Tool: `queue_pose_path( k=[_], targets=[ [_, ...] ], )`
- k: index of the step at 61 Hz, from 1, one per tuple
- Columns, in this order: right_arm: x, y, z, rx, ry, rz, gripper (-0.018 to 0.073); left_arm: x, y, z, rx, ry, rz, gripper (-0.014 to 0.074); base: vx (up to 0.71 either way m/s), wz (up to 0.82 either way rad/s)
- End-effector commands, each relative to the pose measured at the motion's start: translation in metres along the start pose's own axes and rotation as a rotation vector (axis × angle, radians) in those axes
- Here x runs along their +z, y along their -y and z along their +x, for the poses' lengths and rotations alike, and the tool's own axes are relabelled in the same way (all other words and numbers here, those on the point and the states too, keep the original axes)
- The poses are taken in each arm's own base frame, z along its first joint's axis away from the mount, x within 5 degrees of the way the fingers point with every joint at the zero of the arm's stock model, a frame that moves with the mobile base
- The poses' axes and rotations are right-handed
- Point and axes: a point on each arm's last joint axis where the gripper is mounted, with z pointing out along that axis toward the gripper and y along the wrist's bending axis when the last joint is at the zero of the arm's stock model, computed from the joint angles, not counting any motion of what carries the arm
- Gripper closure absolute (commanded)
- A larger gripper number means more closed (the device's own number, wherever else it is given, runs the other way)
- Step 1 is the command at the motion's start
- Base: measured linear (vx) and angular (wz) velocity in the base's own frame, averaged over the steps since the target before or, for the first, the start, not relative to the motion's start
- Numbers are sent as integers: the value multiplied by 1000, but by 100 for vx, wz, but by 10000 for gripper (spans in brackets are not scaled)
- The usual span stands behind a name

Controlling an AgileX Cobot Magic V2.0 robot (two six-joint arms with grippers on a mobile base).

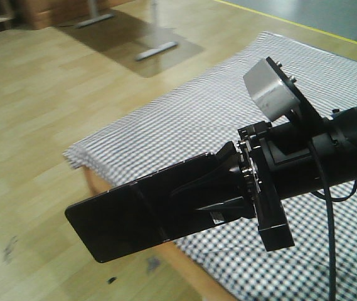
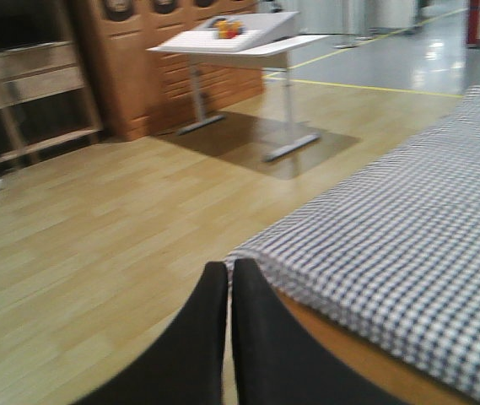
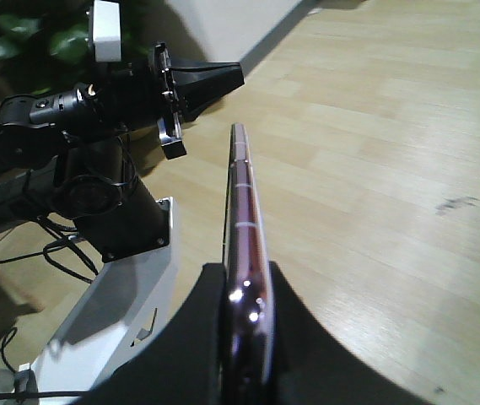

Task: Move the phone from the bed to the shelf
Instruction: 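Hold the phone in the right gripper while the base turns away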

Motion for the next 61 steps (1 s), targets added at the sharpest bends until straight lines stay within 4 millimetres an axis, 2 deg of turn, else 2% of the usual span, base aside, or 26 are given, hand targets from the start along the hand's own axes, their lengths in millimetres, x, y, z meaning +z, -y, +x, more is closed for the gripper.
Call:
queue_pose_path(
  k=[1, 37, 61],
  targets=[
    [-9, -18, -14, -26, 81, -84, 561, -3, -2, -15, -15, 106, -11, 595, -20, 82],
    [-9, -18, -14, -26, 81, -84, 561, -3, -2, -15, -15, 106, -11, 595, -19, 79],
    [-9, -18, -14, -25, 81, -84, 561, -3, -2, -15, -15, 106, -11, 595, -12, 49]
  ],
)
